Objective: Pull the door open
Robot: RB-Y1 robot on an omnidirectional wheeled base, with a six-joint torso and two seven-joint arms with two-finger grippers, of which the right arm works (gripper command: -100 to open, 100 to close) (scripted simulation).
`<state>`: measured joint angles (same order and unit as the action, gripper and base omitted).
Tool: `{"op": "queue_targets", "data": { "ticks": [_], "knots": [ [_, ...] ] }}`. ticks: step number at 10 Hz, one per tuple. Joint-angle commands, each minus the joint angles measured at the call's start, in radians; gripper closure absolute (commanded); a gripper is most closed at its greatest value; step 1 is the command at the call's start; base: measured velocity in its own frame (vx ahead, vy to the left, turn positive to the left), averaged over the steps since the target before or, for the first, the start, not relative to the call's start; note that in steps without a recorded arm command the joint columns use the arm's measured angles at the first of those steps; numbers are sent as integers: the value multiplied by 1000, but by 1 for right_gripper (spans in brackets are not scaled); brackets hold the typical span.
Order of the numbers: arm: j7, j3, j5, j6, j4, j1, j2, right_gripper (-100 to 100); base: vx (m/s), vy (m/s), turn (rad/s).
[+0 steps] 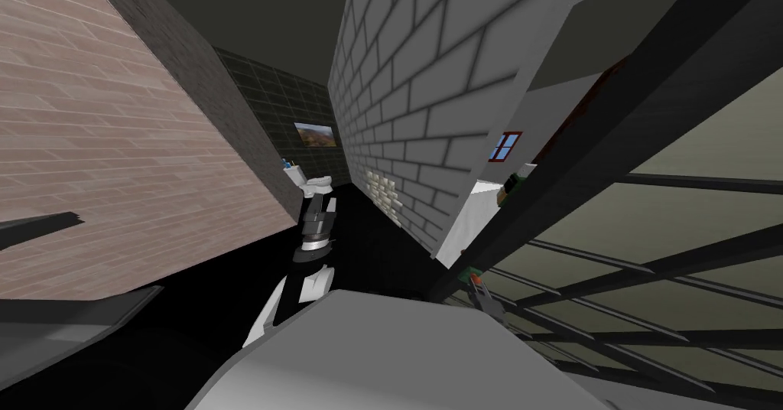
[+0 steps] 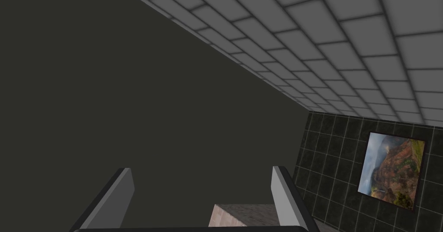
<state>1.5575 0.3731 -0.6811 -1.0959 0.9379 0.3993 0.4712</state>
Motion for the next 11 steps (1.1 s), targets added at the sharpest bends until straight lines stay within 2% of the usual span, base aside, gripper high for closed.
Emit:
{"op": "queue_targets", "data": {
  "ticks": [1,2,3,8,9,10,11],
  "knots": [
    [6,21,14,-13,8,12,5,100,-241,-57,55],
    [2,12,8,-2,11,7,4,100,-106,-19,29],
    [15,31,18,-19,1,11,12,100,-167,-34,125],
    [58,74,42,-77,-34,17,42,100,-225,-13,126],
    [64,80,45,-85,-38,18,46,100,-247,-29,96],
    [61,74,42,-79,-38,13,44,100,-103,-15,26],
    [72,84,49,-88,-50,12,48,100,-139,26,126]
  ]
}}
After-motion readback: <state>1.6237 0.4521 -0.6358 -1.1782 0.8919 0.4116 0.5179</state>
